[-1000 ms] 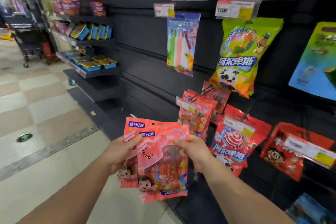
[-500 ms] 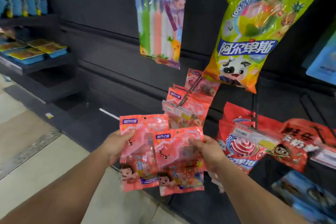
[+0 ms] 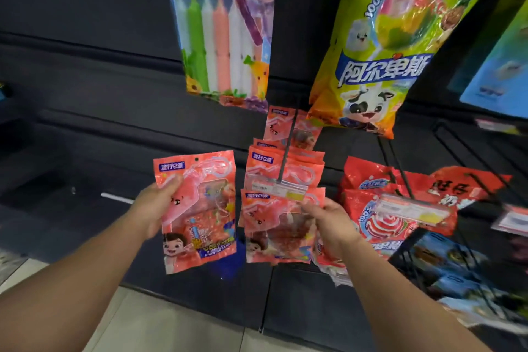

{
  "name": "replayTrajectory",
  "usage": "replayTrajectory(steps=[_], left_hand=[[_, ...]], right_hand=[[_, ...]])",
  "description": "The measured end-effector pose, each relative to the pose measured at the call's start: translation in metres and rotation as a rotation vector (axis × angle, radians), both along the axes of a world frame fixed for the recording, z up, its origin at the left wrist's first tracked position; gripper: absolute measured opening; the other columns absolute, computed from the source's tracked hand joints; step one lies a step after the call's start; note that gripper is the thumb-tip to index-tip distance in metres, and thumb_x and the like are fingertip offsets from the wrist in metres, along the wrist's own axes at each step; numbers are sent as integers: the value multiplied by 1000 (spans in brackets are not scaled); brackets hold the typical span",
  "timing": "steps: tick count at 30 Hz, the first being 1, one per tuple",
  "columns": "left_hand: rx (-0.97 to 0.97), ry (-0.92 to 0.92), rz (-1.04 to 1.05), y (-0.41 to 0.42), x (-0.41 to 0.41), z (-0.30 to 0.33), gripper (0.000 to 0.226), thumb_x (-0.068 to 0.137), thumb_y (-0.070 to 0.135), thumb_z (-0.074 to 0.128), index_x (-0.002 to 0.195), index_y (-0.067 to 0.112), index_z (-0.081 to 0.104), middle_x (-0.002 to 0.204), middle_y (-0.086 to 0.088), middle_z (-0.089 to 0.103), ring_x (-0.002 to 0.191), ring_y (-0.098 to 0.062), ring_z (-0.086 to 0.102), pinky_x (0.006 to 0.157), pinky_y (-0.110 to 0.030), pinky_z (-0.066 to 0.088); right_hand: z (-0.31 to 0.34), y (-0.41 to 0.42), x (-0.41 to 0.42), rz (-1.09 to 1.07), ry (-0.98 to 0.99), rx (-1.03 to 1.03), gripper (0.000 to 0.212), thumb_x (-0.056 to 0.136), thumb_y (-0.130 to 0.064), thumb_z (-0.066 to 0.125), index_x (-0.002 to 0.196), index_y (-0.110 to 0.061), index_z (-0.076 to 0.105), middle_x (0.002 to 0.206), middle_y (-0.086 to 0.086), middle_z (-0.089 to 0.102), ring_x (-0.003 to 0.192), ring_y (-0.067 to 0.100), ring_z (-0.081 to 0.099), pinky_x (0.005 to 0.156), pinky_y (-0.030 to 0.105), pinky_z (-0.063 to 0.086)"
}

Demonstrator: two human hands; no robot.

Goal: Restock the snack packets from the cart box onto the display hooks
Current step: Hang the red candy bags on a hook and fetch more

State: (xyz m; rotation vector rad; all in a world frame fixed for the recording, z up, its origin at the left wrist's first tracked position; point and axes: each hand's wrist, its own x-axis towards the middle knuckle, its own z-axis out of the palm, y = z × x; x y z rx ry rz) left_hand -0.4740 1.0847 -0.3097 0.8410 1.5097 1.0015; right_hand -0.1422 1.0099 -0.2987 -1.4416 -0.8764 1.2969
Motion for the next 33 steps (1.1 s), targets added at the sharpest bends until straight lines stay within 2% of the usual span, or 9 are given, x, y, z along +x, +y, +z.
replayTrajectory(steps=[1, 4, 8, 10, 14, 17, 22, 27, 33], left_hand=[[2, -3, -14, 3, 1, 2, 35, 89, 45, 67, 109, 16, 70, 106, -12, 75, 97, -31, 71, 95, -51, 53], [3, -10, -33, 6, 8, 8, 34, 88, 46, 67, 107, 17, 70, 104, -12, 75, 98, -33, 71, 95, -54, 52], [9, -32, -53, 7, 19, 15, 31, 89, 45, 66, 105, 18, 70, 103, -13, 75, 96, -33, 71, 93, -54, 53], [12, -34, -58, 8, 22, 16, 31, 89, 45, 66, 104, 18, 70, 103, -12, 75, 96, -33, 71, 94, -54, 53], [14, -41, -57, 7, 27, 14, 32, 88, 47, 68, 103, 20, 71, 104, -11, 75, 96, -33, 71, 93, -54, 53], [4, -33, -44, 3, 31, 12, 32, 88, 48, 67, 103, 21, 71, 104, -10, 75, 98, -32, 70, 94, -53, 53], [-1, -43, -33, -3, 34, 9, 29, 89, 45, 66, 102, 20, 71, 104, -10, 74, 98, -31, 70, 94, -50, 53], [-13, -25, -39, -6, 33, 6, 35, 89, 46, 66, 109, 17, 69, 107, -11, 74, 100, -32, 69, 93, -49, 54], [-6, 13, -67, -5, 20, 6, 37, 87, 48, 66, 108, 17, 70, 107, -11, 73, 102, -33, 68, 97, -53, 51]], right_hand=[[2, 2, 0, 5, 5, 8, 6, 90, -9, 63, 91, -8, 69, 86, 10, 74, 64, 14, 70, 63, 26, 57], [11, 8, 0, 33, 71, 54, 12, 92, -8, 60, 97, -7, 70, 97, 10, 75, 89, 24, 70, 84, 37, 54], [20, 11, 0, 56, 110, 58, 17, 95, -6, 54, 85, -7, 67, 72, -4, 74, 66, 8, 67, 60, 21, 52], [21, 13, 0, 63, 79, 53, 17, 95, -9, 55, 85, -8, 68, 75, -4, 74, 69, 9, 66, 62, 22, 51], [23, 15, -2, 60, 43, 23, 21, 96, -9, 53, 81, -8, 68, 65, -5, 71, 55, 7, 63, 60, 23, 51], [23, 14, -3, 57, 81, 5, 17, 95, -13, 57, 90, -8, 73, 84, 5, 76, 69, 19, 65, 70, 34, 51], [26, 8, -4, 19, 151, -20, 20, 96, -15, 55, 85, -5, 68, 63, 4, 68, 39, 12, 47, 50, 29, 39], [31, 11, -6, -41, 80, -28, 22, 92, -22, 63, 87, -1, 68, 59, 6, 66, 39, 15, 51, 50, 28, 44], [41, 30, -12, -164, -25, -33, 25, 92, -24, 64, 74, -7, 59, 57, 10, 55, 41, 18, 44, 43, 25, 36]])
